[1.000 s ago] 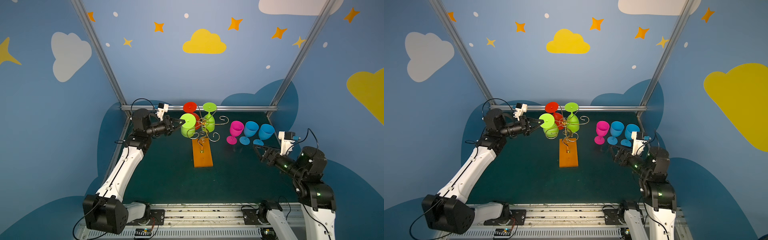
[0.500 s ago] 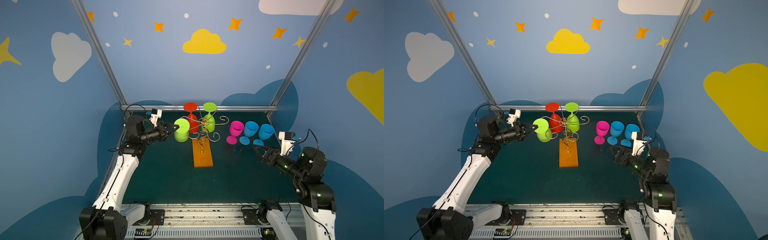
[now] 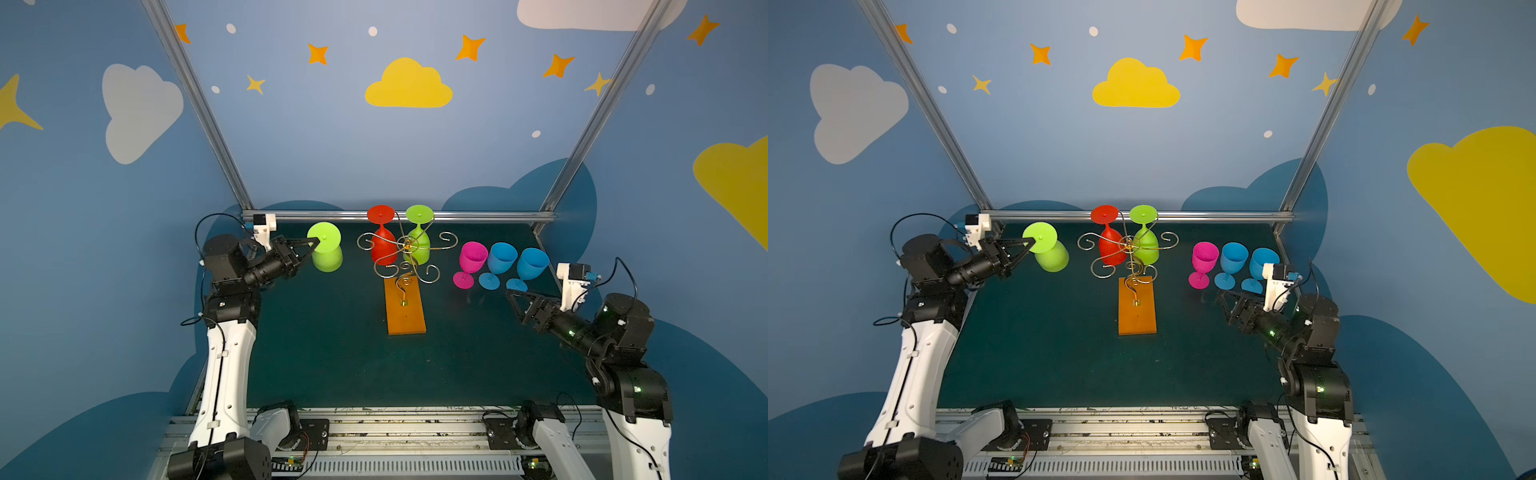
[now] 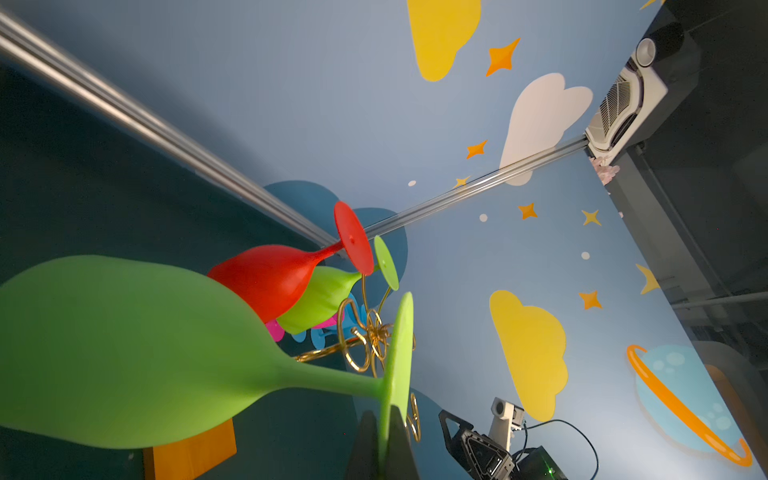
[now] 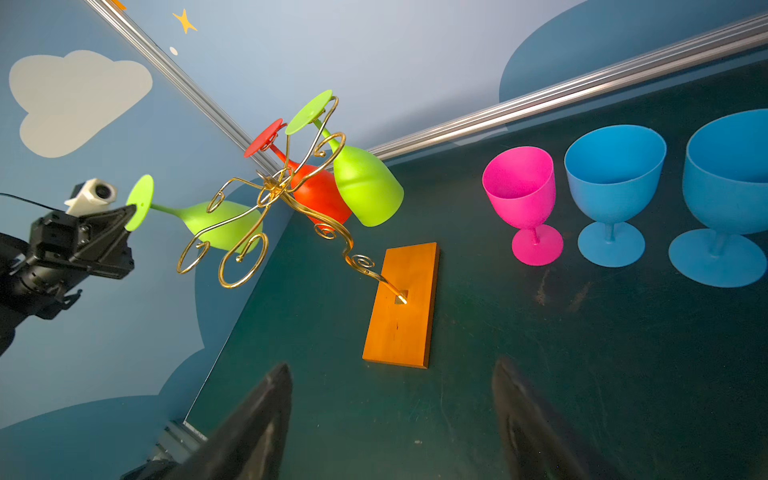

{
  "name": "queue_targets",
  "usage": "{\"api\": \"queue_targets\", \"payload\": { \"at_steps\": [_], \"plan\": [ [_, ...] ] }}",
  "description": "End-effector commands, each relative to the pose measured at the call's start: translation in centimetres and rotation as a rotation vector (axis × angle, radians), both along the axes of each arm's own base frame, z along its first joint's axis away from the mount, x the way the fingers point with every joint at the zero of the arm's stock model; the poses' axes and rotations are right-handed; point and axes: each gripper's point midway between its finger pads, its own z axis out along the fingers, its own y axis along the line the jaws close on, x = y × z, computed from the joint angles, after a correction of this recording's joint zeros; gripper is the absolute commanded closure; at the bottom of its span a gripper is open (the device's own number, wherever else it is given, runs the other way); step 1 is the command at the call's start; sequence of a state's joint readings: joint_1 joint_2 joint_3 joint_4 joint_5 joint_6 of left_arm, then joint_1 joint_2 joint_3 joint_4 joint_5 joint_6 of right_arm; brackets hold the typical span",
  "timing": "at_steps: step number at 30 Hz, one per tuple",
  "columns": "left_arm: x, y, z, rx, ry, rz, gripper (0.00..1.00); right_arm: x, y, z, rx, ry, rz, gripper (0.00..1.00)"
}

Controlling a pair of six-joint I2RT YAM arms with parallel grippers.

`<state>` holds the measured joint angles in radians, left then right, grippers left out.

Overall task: Take the wine glass off the wine glass rack
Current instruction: 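Lift the lime-green glass with the left gripper while the right gripper reaches toward it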

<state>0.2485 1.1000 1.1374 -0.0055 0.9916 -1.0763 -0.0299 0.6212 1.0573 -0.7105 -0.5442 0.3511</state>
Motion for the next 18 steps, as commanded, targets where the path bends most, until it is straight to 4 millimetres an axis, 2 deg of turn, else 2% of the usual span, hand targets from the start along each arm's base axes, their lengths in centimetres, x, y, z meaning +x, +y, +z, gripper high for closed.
{"api": "queue_targets", "payload": {
  "at_steps": [1,5,8,10,15,18],
  "plan": [
    [-0.3,0.4,6.2,0.011,-0.165,-0.015,0.97,0.2,0.4,2.2,-0.017,-0.086,0.032,0.25],
    [-0.7,0.1,11.1,0.015,-0.261,-0.05,0.97,0.6,0.8,4.2,-0.015,-0.154,0.064,0.25],
    [-1.1,-0.6,13.6,0.012,-0.302,-0.082,0.97,0.9,1.2,5.7,-0.013,-0.211,0.092,0.25],
    [-1.2,-2.1,14.3,0.001,-0.305,-0.139,0.97,1.1,1.5,6.7,-0.01,-0.251,0.111,0.25],
    [-1.7,-7.1,14.5,-0.035,-0.293,-0.335,0.97,1.2,2.4,8.8,-0.014,-0.342,0.161,0.25],
    [-2.2,-9.4,14.9,-0.054,-0.292,-0.425,0.97,1.0,3.1,10.1,-0.034,-0.393,0.197,0.25]
  ]
}}
